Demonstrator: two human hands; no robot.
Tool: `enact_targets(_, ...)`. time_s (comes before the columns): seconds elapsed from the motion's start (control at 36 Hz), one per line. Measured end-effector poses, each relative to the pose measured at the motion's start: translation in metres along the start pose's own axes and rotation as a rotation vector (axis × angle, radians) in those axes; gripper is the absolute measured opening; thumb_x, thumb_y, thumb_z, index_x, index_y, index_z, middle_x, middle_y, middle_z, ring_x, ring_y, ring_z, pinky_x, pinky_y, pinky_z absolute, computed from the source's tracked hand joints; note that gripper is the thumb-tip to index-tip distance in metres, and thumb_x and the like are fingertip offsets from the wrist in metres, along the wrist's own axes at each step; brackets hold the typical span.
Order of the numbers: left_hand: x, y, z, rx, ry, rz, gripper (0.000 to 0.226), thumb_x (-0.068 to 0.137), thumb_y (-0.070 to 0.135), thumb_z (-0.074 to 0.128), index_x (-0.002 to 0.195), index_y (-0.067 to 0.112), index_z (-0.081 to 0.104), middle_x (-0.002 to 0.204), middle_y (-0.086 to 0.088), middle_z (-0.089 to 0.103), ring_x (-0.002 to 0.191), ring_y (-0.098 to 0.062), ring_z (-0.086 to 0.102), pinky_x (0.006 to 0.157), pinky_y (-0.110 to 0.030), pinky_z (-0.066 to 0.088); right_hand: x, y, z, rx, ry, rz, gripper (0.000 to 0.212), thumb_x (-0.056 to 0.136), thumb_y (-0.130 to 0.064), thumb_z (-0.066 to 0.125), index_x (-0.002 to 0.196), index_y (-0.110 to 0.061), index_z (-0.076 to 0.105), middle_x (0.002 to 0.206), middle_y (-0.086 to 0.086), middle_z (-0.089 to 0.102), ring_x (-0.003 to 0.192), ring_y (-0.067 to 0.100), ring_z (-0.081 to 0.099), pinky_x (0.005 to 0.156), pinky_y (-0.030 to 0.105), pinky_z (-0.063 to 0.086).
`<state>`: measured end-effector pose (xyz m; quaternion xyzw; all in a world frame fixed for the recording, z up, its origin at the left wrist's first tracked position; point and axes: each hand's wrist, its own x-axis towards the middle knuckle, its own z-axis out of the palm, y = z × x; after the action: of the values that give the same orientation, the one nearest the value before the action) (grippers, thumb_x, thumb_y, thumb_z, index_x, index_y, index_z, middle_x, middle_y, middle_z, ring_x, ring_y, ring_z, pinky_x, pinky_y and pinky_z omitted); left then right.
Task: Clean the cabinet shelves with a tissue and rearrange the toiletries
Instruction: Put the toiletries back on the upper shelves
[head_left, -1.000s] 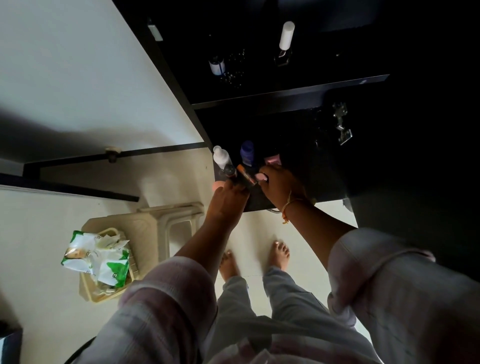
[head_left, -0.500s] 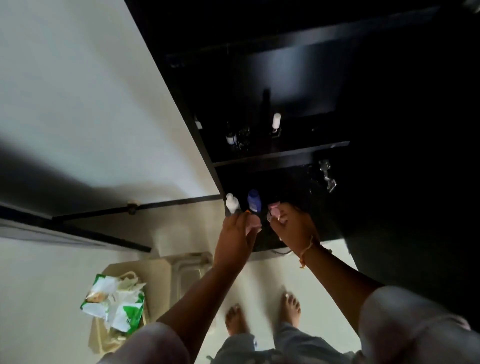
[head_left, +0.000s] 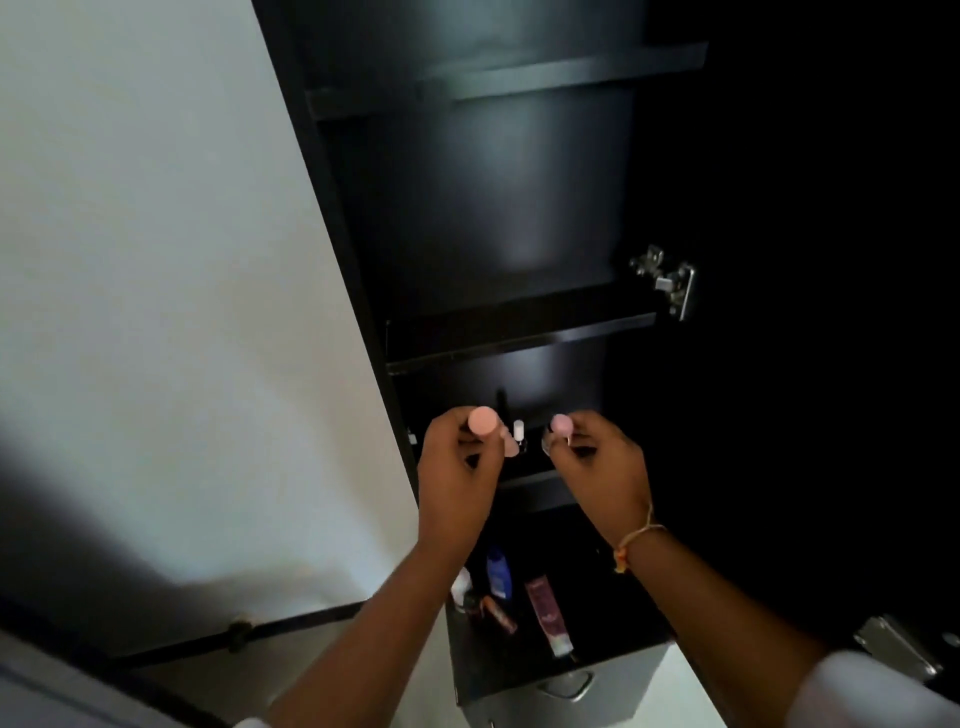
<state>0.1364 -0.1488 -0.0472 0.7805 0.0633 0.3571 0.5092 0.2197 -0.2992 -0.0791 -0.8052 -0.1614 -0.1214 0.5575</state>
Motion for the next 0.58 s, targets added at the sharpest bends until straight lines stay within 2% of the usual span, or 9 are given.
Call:
enact_targets(0.06, 0.013, 0.017, -0.003, -0.026, 0.02, 0.089, 0.017, 0.089, 0.019, 0.066, 0.104, 0.025, 0.059, 0.1, 0.014, 0.064, 0.096, -0.006, 0.066, 0.079, -0.016, 0.054, 0.013, -0.019, -0.009, 0.0, 0.039, -0.046, 0.016, 0.085, -0.037, 0.07, 0.098, -0.028, 0.067, 0.09, -0.01, 0.07, 0.083, 0.0, 0.067, 0.074, 0.029, 0.059)
enact_targets(0.14, 0.032, 0.038, -0.007, -0.029, 0.046, 0.168, 0.021, 0.087, 0.023, 0.066, 0.104, 0.031, 0.057, 0.102, 0.017, 0.062, 0.101, -0.009, 0.064, 0.083, -0.018, 0.054, 0.035, -0.041, -0.024, -0.029, 0.108, -0.144, 0.019, 0.085, -0.039, 0.069, 0.102, -0.029, 0.068, 0.093, -0.011, 0.068, 0.084, 0.001, 0.066, 0.073, 0.029, 0.058)
enact_targets(0.28, 0.065, 0.061, -0.009, -0.019, 0.122, 0.18, 0.027, 0.088, 0.025, 0.065, 0.108, 0.036, 0.049, 0.102, 0.028, 0.058, 0.098, 0.004, 0.062, 0.081, -0.013, 0.054, 0.07, -0.07, -0.048, -0.127, 0.206, -0.299, 0.026, 0.093, -0.047, 0.059, 0.107, -0.027, 0.068, 0.094, -0.01, 0.068, 0.083, 0.002, 0.064, 0.073, 0.019, 0.052)
enact_targets(0.33, 0.079, 0.064, -0.009, -0.035, 0.149, 0.186, 0.03, 0.091, 0.02, 0.063, 0.112, 0.035, 0.047, 0.102, 0.03, 0.059, 0.098, 0.009, 0.061, 0.08, -0.011, 0.051, 0.085, -0.075, -0.055, -0.224, 0.202, -0.344, 0.022, 0.094, -0.039, 0.06, 0.108, -0.025, 0.068, 0.096, -0.006, 0.068, 0.085, 0.011, 0.064, 0.075, 0.027, 0.053)
enact_targets(0.39, 0.094, 0.064, -0.007, -0.019, 0.163, 0.147, 0.031, 0.093, 0.019, 0.06, 0.121, 0.027, 0.049, 0.104, 0.024, 0.06, 0.099, 0.012, 0.058, 0.079, -0.007, 0.048, 0.099, -0.078, -0.059, -0.305, 0.153, -0.364, 0.02, 0.093, -0.028, 0.062, 0.111, -0.022, 0.067, 0.101, -0.002, 0.069, 0.09, 0.019, 0.064, 0.078, 0.034, 0.054)
enact_targets(0.44, 0.107, 0.061, -0.005, 0.042, 0.172, 0.131, 0.03, 0.095, 0.018, 0.057, 0.124, 0.019, 0.05, 0.101, 0.029, 0.059, 0.098, 0.017, 0.054, 0.079, -0.006, 0.045, 0.108, -0.081, -0.061, -0.355, 0.125, -0.377, 0.019, 0.092, -0.023, 0.063, 0.109, -0.021, 0.068, 0.103, 0.0, 0.069, 0.093, 0.022, 0.064, 0.078, 0.033, 0.053)
enact_targets(0.5, 0.118, 0.06, -0.003, 0.093, 0.179, 0.111, 0.027, 0.096, 0.018, 0.056, 0.123, 0.015, 0.052, 0.098, 0.032, 0.058, 0.096, 0.01, 0.057, 0.083, -0.011, 0.044, 0.116, -0.083, -0.06, -0.413, 0.104, -0.395, 0.016, 0.092, -0.022, 0.062, 0.106, -0.02, 0.069, 0.101, 0.0, 0.07, 0.092, 0.024, 0.065, 0.074, 0.033, 0.053)
enact_targets(0.58, 0.131, 0.056, -0.001, 0.145, 0.188, 0.051, 0.028, 0.097, 0.021, 0.054, 0.124, 0.012, 0.053, 0.107, 0.007, 0.057, 0.102, -0.014, 0.058, 0.087, -0.026, 0.046, 0.128, -0.085, -0.054, -0.562, 0.021, -0.382, 0.016, 0.092, -0.023, 0.059, 0.106, -0.021, 0.068, 0.105, -0.001, 0.07, 0.098, 0.026, 0.063, 0.076, 0.037, 0.055)
